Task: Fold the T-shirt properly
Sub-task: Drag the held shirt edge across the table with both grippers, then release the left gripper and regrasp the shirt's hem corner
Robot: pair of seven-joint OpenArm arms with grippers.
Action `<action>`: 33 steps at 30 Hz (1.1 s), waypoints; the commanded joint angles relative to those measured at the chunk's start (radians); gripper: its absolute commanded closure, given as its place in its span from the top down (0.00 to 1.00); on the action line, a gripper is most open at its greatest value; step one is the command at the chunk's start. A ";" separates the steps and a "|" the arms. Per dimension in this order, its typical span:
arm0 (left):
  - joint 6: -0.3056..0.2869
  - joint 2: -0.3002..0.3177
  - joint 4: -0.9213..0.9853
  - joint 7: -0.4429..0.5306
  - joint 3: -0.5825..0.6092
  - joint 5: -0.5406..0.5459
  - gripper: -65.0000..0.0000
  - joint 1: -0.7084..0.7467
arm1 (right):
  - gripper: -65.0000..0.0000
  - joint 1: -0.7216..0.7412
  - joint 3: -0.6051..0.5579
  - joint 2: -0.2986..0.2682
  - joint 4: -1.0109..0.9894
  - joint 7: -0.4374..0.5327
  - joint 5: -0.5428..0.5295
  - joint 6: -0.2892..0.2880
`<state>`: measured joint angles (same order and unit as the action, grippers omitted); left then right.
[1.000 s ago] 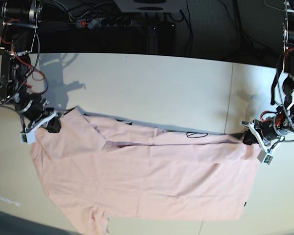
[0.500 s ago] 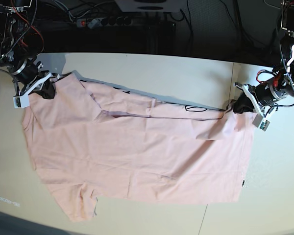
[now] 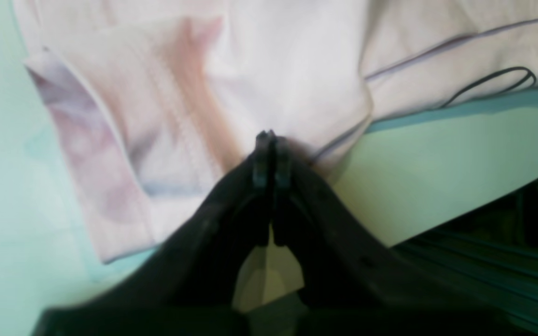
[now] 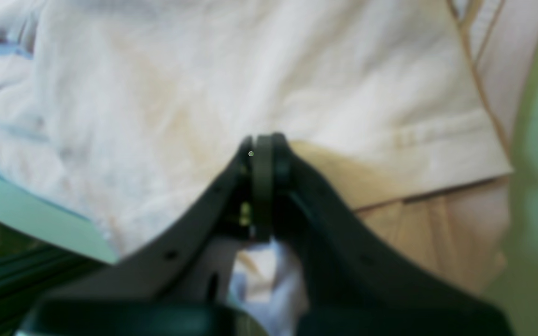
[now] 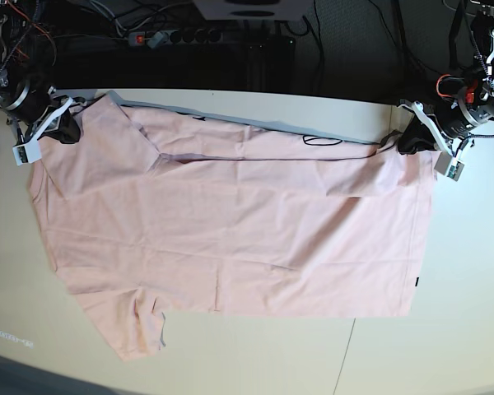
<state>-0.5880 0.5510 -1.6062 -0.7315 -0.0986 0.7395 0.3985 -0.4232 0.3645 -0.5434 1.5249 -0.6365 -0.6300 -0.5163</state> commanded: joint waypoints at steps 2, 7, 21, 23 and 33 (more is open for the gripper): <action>-0.027 0.009 -0.005 -0.038 -0.001 -0.006 0.00 0.006 | 0.00 -0.003 0.009 -0.034 0.003 -0.026 0.019 -0.056; -0.027 0.009 -0.005 -0.051 -0.001 -0.006 0.00 0.009 | 0.00 -0.004 0.009 -0.061 0.003 -0.026 0.024 -0.057; -0.030 0.008 -0.097 -0.059 -0.010 0.026 0.00 0.100 | 0.00 -0.005 0.011 -0.105 0.003 -0.023 0.066 -0.056; -0.030 0.008 -0.122 -0.064 -0.026 0.027 0.00 0.113 | 0.00 -0.005 0.011 -0.110 0.003 -0.033 0.073 -0.056; -0.031 0.009 -0.159 -0.066 -0.147 0.035 0.00 0.134 | 0.00 -0.027 0.014 -0.116 0.003 -0.053 0.058 -0.056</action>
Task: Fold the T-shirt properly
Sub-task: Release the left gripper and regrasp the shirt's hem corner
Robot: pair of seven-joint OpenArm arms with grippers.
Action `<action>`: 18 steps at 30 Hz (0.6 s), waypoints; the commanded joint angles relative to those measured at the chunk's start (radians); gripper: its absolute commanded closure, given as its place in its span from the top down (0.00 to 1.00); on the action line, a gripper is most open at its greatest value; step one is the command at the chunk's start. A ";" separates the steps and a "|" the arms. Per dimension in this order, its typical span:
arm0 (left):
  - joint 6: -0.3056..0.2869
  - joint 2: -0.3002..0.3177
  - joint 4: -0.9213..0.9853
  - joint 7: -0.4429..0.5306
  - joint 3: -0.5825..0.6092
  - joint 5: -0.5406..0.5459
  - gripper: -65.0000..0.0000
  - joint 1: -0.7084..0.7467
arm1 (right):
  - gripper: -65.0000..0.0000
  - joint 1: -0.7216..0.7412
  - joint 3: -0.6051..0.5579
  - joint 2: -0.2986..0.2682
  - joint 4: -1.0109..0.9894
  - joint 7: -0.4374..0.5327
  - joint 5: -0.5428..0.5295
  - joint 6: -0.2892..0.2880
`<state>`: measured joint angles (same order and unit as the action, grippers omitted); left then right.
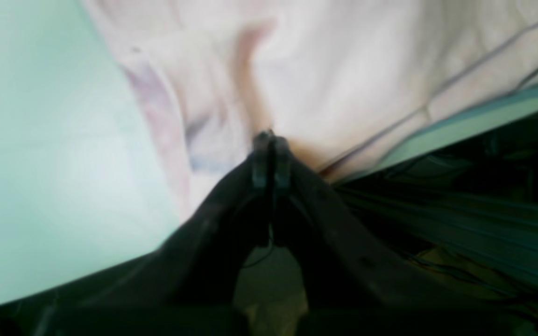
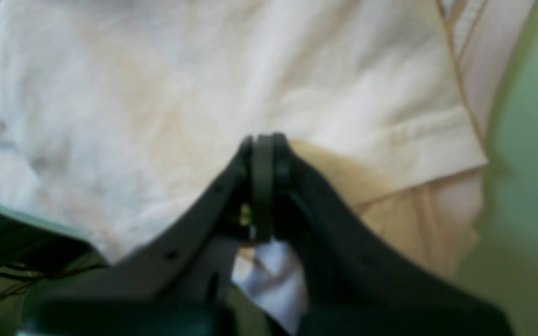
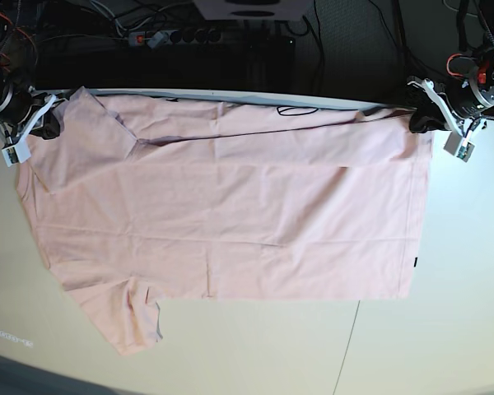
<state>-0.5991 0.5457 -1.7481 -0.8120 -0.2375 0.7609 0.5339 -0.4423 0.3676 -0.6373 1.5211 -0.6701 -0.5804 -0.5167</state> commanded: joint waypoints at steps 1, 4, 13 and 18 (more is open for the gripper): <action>-0.019 0.014 -0.017 0.016 -0.017 0.014 0.00 -0.002 | 0.00 -0.018 0.011 -0.022 0.006 -0.019 -0.001 -0.056; -0.020 0.014 -0.017 0.024 -0.042 0.039 0.00 -0.004 | 0.00 -0.039 0.011 -0.021 0.006 -0.019 -0.015 -0.056; -0.045 0.017 -0.017 0.076 -0.064 0.033 0.28 -0.080 | 0.00 -0.048 0.011 -0.022 0.007 0.009 -0.014 -0.055; -0.045 0.060 -0.017 0.103 -0.064 0.020 0.49 -0.194 | 0.00 -0.048 0.011 -0.019 0.007 0.011 -0.015 -0.055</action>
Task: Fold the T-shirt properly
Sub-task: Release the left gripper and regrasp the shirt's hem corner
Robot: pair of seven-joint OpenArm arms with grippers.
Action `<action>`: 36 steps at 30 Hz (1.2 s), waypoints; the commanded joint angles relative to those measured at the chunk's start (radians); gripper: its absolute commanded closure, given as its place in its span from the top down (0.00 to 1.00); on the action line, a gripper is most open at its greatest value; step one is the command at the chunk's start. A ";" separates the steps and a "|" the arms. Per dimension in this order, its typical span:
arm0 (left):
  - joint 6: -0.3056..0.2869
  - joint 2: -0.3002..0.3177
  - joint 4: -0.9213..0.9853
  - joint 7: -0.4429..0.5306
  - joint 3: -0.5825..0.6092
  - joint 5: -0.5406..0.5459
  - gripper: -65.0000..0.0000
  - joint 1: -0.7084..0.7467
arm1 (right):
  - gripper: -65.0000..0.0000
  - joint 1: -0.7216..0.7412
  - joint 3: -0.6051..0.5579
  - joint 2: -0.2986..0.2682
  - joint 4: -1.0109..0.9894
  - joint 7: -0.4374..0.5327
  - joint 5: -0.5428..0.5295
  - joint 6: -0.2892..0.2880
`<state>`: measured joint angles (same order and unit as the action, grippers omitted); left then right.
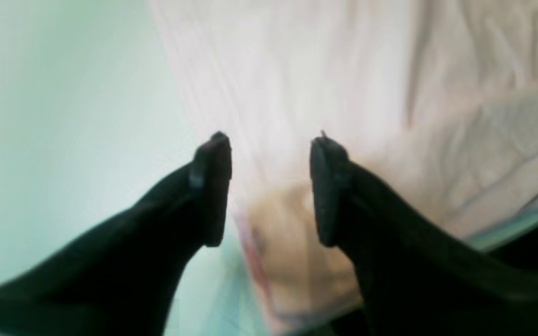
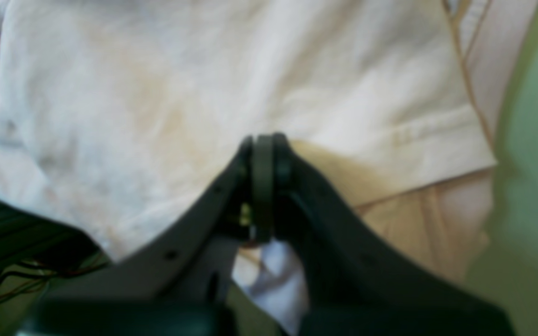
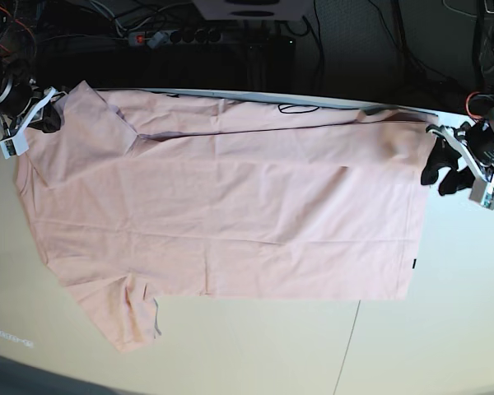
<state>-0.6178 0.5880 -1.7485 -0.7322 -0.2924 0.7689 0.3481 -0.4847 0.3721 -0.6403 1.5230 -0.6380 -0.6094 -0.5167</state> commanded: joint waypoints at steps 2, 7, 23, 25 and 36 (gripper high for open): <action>-0.026 0.031 -0.016 0.034 -0.009 -0.003 0.49 -0.056 | 0.00 -0.006 0.006 -0.016 0.005 -0.021 0.014 -0.056; -0.019 0.036 0.067 0.058 0.000 -0.026 0.62 -0.187 | 0.00 -0.006 0.006 -0.016 0.005 -0.020 0.014 -0.055; -0.020 0.007 0.937 0.174 0.307 -0.002 0.67 -0.773 | 0.00 -0.005 0.006 -0.016 0.005 -0.013 0.014 -0.055; -0.019 -0.010 1.034 0.151 0.307 -0.002 0.67 -0.833 | 0.00 -0.006 0.006 -0.016 0.005 -0.013 0.015 -0.055; -0.014 -0.121 1.243 0.156 0.307 -0.042 0.67 -0.919 | 0.00 -0.006 0.006 -0.016 0.005 -0.014 0.014 -0.055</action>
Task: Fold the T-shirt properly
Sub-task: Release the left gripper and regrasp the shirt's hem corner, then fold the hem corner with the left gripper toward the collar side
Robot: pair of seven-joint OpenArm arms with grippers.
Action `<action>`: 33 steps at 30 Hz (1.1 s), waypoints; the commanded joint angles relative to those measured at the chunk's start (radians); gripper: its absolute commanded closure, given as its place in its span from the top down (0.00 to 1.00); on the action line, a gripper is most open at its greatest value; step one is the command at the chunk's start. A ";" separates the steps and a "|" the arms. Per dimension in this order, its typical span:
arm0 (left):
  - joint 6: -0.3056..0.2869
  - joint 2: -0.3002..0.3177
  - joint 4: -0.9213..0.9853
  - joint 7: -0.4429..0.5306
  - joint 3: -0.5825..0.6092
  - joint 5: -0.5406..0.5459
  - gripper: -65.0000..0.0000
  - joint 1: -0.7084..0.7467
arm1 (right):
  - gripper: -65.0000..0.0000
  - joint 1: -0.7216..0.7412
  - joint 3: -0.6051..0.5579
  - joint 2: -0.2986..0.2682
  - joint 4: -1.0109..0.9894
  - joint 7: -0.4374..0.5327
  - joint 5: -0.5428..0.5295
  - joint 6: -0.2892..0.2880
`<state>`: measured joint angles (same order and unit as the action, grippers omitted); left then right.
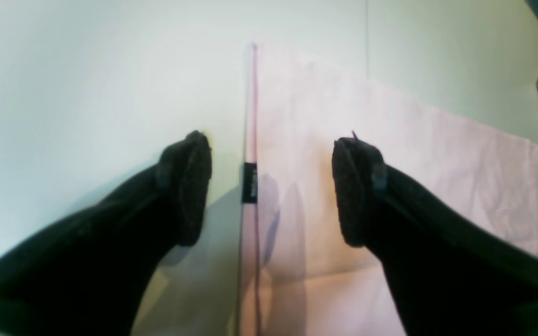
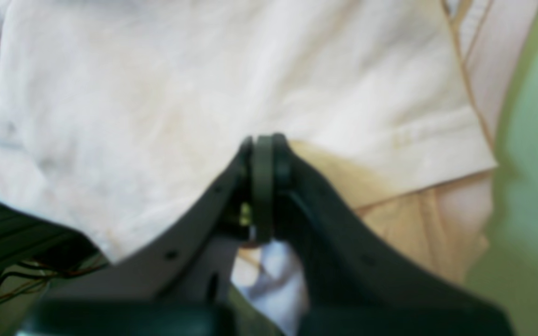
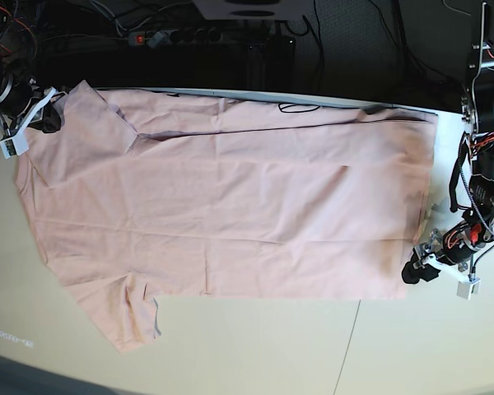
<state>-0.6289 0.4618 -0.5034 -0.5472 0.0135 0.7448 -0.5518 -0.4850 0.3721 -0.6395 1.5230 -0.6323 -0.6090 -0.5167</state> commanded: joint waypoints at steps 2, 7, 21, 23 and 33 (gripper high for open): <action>0.020 -0.006 0.000 -0.019 0.001 -0.035 0.67 -0.019 | 0.00 -0.005 0.006 -0.017 0.005 -0.019 0.014 -0.055; 0.019 -0.042 0.000 -0.016 0.001 -0.059 0.67 -0.020 | 0.00 -0.006 0.006 -0.016 0.005 -0.019 0.013 -0.055; 0.018 -0.076 0.000 0.046 0.001 -0.159 0.12 -0.035 | 0.00 -0.002 0.006 -0.017 0.005 -0.015 -0.004 -0.055; 0.007 -0.076 0.000 0.057 0.001 -0.167 0.00 -0.040 | 0.00 0.001 0.006 -0.017 0.005 -0.015 -0.022 -0.055; -0.069 -0.077 -0.003 0.031 0.001 -0.150 0.00 -0.055 | 0.00 0.072 0.037 -0.017 0.005 -0.034 -0.136 -0.056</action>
<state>-0.6605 0.3767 -0.4969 -0.5056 0.0139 0.5949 -0.5777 -0.4217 0.3908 -0.6308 1.5169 -0.6872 -0.7303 -0.5182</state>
